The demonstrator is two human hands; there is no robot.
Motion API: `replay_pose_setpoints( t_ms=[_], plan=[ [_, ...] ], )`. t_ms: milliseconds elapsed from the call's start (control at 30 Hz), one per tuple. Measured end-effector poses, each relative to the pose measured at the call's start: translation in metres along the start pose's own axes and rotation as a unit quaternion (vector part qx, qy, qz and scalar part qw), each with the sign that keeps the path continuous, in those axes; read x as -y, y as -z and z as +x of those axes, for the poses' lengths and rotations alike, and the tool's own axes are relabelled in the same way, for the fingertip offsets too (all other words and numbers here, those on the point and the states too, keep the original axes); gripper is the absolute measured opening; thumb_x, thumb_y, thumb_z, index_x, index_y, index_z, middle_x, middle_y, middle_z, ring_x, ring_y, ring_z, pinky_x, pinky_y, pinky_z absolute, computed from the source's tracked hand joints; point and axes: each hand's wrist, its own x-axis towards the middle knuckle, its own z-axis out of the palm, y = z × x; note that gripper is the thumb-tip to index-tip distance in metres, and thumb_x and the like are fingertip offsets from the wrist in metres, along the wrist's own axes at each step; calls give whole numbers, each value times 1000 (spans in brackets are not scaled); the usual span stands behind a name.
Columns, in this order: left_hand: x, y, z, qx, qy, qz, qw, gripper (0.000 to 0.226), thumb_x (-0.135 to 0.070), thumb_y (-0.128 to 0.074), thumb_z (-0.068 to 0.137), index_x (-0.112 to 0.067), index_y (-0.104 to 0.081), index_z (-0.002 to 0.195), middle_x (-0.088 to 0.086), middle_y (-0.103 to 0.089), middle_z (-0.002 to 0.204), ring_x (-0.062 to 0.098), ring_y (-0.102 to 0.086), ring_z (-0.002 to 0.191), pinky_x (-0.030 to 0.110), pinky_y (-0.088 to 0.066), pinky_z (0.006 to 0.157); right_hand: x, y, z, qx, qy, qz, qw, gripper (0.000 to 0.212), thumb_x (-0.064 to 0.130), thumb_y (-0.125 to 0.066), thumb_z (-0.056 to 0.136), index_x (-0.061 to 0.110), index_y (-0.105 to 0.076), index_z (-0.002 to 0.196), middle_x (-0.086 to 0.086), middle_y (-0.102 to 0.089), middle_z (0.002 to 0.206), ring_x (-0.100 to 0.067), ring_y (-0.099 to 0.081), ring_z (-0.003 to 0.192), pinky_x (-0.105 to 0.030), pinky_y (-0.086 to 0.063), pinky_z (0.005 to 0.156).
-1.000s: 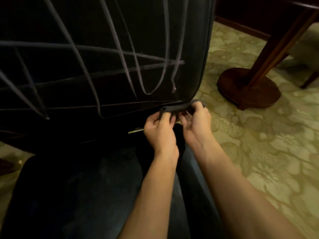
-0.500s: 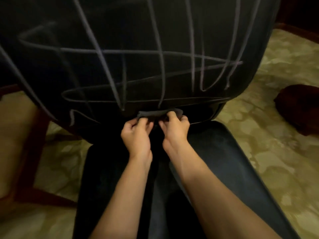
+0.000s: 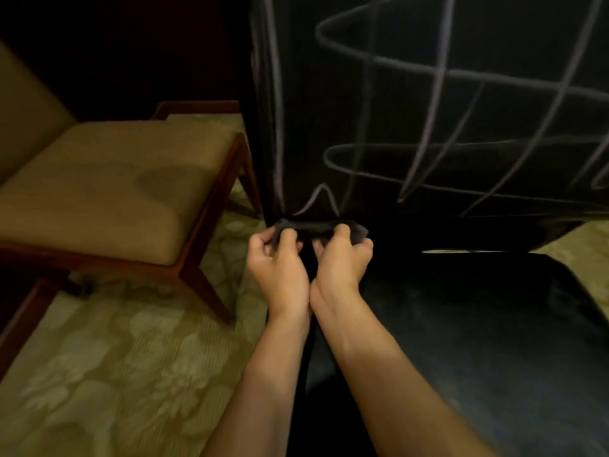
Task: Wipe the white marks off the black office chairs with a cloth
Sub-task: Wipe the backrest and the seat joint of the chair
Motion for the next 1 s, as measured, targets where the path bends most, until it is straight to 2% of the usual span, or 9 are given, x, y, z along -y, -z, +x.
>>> replay_pose_setpoints(
  t_ms=[100, 167, 233, 367, 433, 500, 633, 800, 1000],
  plan=[
    [-6, 6, 15, 12, 6, -16, 1000, 15, 0, -58, 93, -15, -57, 93, 4, -68, 90, 13, -66, 82, 21, -53, 70, -11, 2, -1, 46, -9, 9, 999, 17, -5, -48, 95, 12, -53, 93, -13, -65, 101, -21, -67, 92, -28, -58, 70],
    [-6, 4, 18, 21, 12, -26, 999, 18, 2, -57, 93, -15, -54, 90, 2, -66, 87, 10, -63, 79, 21, -52, 69, -2, 8, 3, 67, 6, 5, 998, 22, -8, -50, 93, 11, -49, 83, -14, -61, 84, -23, -65, 82, -28, -60, 68],
    [-1, -5, 9, 28, 31, -24, 999, 16, 0, -59, 93, -15, -55, 91, 2, -67, 90, 7, -65, 78, 21, -54, 72, 14, 18, 8, 57, 40, -21, 997, 24, -8, -53, 92, 10, -46, 78, -11, -58, 76, -20, -64, 74, -29, -60, 71],
    [17, -37, -25, 53, 70, -48, 995, 10, 2, -63, 91, -7, -62, 95, 3, -71, 85, 4, -70, 75, 23, -58, 76, 54, 44, 24, 23, 82, -27, 996, 20, -4, -53, 94, 9, -48, 80, -9, -58, 74, -15, -64, 68, -29, -61, 71],
    [23, -58, -43, 86, 73, -22, 993, 11, 2, -65, 88, -8, -64, 93, 0, -73, 78, 6, -71, 73, 28, -59, 78, 79, 61, 42, 3, 83, 3, 997, 23, -5, -52, 93, 10, -47, 77, -8, -57, 70, -14, -63, 60, -27, -60, 65],
    [26, -79, -57, 118, 90, 4, 989, 12, -1, -67, 86, -12, -65, 87, 0, -73, 75, 10, -72, 74, 31, -60, 79, 104, 80, 59, 7, 80, 9, 997, 24, -6, -52, 93, 10, -47, 75, -10, -59, 71, -16, -66, 57, -27, -60, 65],
    [35, -119, -88, 125, 131, -1, 983, 8, -1, -68, 88, -8, -65, 88, 3, -71, 76, 8, -71, 69, 23, -57, 71, 141, 119, 82, 23, 91, 4, 996, 21, -5, -55, 93, 8, -51, 77, -12, -62, 76, -15, -70, 62, -30, -61, 73],
    [65, -179, -156, 186, 165, -2, 969, 12, 2, -68, 88, 1, -66, 99, 1, -70, 75, 2, -70, 64, 19, -56, 67, 201, 179, 109, -40, 138, 60, 988, 29, -7, -55, 92, 13, -46, 73, -7, -60, 67, -17, -66, 62, -33, -59, 74],
    [89, -225, -226, 263, 178, 21, 948, 9, 4, -65, 89, -3, -62, 93, 2, -68, 76, 1, -68, 62, 17, -55, 66, 253, 240, 130, -126, 185, 75, 972, 24, -6, -54, 93, 12, -47, 78, -11, -57, 78, -16, -64, 66, -30, -59, 72]
  ],
)
